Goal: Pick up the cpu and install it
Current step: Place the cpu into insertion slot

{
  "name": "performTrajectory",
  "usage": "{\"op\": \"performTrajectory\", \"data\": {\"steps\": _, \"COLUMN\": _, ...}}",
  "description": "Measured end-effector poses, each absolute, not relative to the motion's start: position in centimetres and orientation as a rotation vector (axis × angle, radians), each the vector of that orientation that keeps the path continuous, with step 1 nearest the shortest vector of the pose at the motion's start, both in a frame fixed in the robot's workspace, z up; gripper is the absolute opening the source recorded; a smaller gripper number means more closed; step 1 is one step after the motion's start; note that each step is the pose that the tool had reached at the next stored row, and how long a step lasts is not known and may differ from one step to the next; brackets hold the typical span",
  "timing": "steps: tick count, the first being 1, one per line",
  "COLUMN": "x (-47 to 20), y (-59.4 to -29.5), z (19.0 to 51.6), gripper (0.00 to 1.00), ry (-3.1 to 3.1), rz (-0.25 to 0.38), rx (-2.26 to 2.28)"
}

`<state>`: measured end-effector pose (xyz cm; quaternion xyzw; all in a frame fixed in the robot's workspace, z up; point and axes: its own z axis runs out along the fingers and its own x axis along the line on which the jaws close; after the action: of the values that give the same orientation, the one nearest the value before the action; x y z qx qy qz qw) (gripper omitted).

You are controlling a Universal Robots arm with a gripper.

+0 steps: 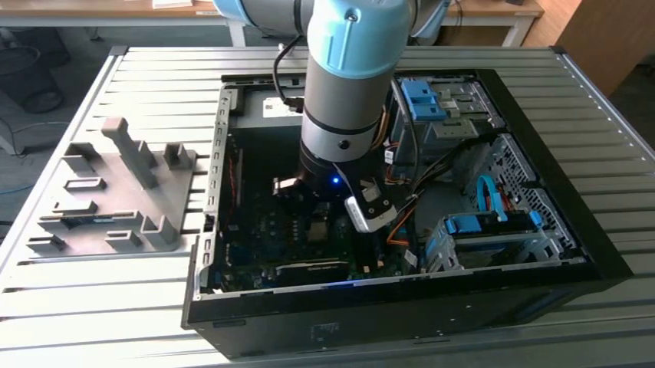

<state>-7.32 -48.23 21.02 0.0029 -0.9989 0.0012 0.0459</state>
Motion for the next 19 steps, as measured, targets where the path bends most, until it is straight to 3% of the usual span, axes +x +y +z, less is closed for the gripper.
{"op": "performTrajectory", "data": {"steps": 1, "x": -7.32, "y": -48.23, "z": 21.02, "gripper": 0.46, "ry": -3.05, "rz": 0.004, "rx": 0.009}}
{"op": "performTrajectory", "data": {"steps": 2, "x": -7.33, "y": -48.23, "z": 21.02, "gripper": 0.4, "ry": -3.05, "rz": 0.004, "rx": 0.009}}
{"op": "performTrajectory", "data": {"steps": 6, "x": -7.33, "y": -48.23, "z": 21.01, "gripper": 0.4, "ry": -3.05, "rz": 0.004, "rx": 0.009}}
{"op": "performTrajectory", "data": {"steps": 8, "x": -7.33, "y": -48.23, "z": 21.0, "gripper": 0.41, "ry": -3.05, "rz": 0.004, "rx": 0.009}}
{"op": "performTrajectory", "data": {"steps": 9, "x": -7.33, "y": -48.23, "z": 21.0, "gripper": 0.47, "ry": -3.05, "rz": 0.004, "rx": 0.009}}
{"op": "performTrajectory", "data": {"steps": 14, "x": -7.33, "y": -48.23, "z": 20.99, "gripper": 0.47, "ry": -3.05, "rz": 0.004, "rx": 0.009}}
{"op": "performTrajectory", "data": {"steps": 19, "x": -7.33, "y": -48.23, "z": 20.98, "gripper": 0.27, "ry": -3.05, "rz": 0.004, "rx": 0.009}}
